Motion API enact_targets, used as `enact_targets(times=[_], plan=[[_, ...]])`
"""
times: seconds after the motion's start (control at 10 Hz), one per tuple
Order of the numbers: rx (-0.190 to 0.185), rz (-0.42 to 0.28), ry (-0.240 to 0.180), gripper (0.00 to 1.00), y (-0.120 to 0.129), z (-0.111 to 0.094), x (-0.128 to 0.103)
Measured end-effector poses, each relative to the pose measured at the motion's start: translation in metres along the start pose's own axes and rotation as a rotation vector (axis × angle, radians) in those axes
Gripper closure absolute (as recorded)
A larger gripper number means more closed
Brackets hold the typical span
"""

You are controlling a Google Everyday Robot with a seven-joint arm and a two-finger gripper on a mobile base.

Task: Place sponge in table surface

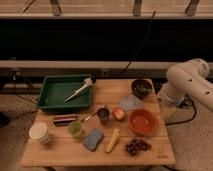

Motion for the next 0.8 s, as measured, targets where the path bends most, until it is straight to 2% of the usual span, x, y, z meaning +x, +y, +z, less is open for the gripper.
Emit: enact_targets(times=[0.2, 0.4, 0.8], plan=[[0.011, -0.079, -0.048, 0.35, -0.003, -0.003, -0.039], [0.018, -0.189, -0.098, 0.35, -0.003, -0.004, -0.097], [0.019, -0.387, -0.165, 0.35, 0.005, 0.004, -0.19]])
